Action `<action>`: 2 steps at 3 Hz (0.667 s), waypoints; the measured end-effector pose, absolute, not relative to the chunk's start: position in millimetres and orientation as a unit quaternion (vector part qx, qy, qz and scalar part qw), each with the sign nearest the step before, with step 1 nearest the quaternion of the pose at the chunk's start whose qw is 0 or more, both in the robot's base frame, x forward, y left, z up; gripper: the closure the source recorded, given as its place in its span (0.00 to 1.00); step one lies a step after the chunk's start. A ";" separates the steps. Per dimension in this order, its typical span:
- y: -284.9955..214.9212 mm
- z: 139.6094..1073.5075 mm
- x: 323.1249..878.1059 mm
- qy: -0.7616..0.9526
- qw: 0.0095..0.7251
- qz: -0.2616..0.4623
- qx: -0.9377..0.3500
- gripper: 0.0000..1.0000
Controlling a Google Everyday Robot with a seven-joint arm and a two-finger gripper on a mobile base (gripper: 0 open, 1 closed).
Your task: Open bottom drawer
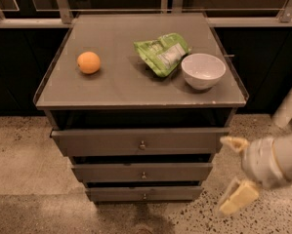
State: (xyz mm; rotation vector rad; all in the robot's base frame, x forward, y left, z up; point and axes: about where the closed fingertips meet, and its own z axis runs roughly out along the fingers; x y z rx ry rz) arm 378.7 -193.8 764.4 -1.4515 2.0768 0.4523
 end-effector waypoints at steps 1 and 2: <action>-192.1 678.8 365.4 0.797 0.285 0.210 -0.489 0.00; -192.9 665.8 369.4 0.803 0.287 0.206 -0.480 0.00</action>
Offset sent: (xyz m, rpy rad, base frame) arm -0.0128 0.0021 -0.0756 0.0886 0.0564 -0.0736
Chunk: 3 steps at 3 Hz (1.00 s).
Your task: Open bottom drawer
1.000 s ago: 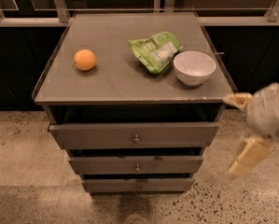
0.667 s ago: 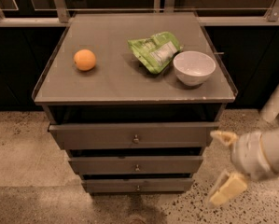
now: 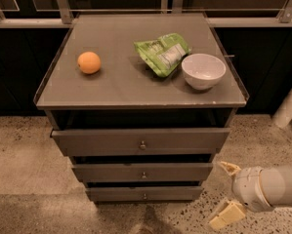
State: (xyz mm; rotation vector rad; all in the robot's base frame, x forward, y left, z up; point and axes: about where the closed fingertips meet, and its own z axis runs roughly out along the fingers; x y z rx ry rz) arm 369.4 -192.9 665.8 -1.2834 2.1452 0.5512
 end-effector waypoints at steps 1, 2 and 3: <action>-185.6 656.1 360.1 0.808 0.295 0.224 -0.458 0.00; -174.6 610.3 362.3 0.811 0.336 0.247 -0.410 0.00; -168.8 562.3 385.7 0.802 0.387 0.258 -0.374 0.00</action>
Offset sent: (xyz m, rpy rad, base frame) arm 0.0104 0.0272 -0.1953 0.4133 0.0258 -0.2708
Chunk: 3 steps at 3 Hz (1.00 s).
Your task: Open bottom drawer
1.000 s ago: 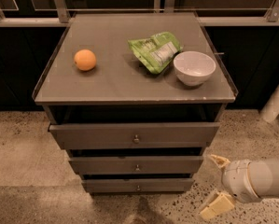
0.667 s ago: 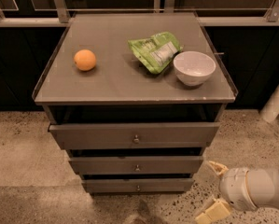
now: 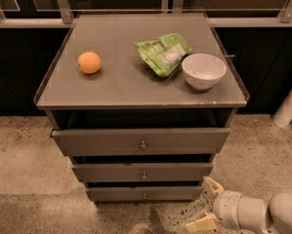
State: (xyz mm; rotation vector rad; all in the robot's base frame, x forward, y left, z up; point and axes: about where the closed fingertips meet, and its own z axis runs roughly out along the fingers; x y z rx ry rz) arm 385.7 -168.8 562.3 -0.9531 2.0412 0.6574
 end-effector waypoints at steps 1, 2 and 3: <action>-162.8 508.7 411.6 0.796 0.401 0.292 -0.346 0.00; -147.7 477.2 404.1 0.795 0.394 0.328 -0.324 0.00; -143.7 475.1 398.0 0.799 0.399 0.302 -0.333 0.00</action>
Offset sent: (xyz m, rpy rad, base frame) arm 0.0218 0.0036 -0.0430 0.0712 0.0055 -0.0208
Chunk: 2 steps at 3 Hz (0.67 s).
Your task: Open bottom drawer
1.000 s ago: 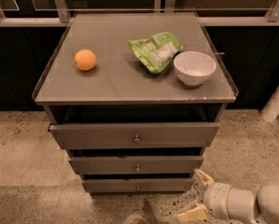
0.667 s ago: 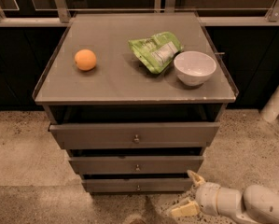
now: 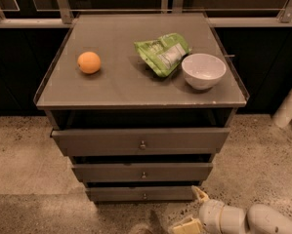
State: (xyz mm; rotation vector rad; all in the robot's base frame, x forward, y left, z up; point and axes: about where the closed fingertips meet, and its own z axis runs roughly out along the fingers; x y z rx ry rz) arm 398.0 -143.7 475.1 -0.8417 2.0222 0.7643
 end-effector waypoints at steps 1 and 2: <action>-148.6 437.7 408.4 0.806 0.413 0.251 -0.343 0.00; -148.8 387.0 427.3 0.808 0.423 0.217 -0.347 0.00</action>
Offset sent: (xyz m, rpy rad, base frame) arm 0.0575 -0.0083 -0.1550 -0.2018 -0.1454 -0.1092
